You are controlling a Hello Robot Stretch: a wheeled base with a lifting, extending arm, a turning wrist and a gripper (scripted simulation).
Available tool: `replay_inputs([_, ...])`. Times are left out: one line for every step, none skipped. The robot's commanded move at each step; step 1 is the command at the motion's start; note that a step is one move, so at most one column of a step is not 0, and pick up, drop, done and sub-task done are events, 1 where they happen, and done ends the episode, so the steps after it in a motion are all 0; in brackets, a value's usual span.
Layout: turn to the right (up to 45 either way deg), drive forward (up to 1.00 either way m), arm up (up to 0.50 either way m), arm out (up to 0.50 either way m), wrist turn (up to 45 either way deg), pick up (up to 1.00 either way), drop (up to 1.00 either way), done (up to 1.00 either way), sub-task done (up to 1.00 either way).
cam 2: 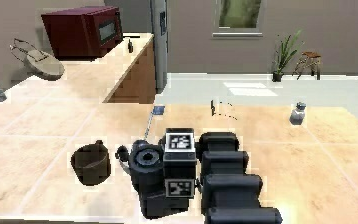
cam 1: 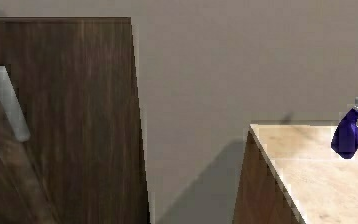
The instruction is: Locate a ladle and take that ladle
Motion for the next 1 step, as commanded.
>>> replay_inputs([0.0, 0.00, 0.00, 0.00, 0.0, 0.00, 0.00, 1.00, 0.00])
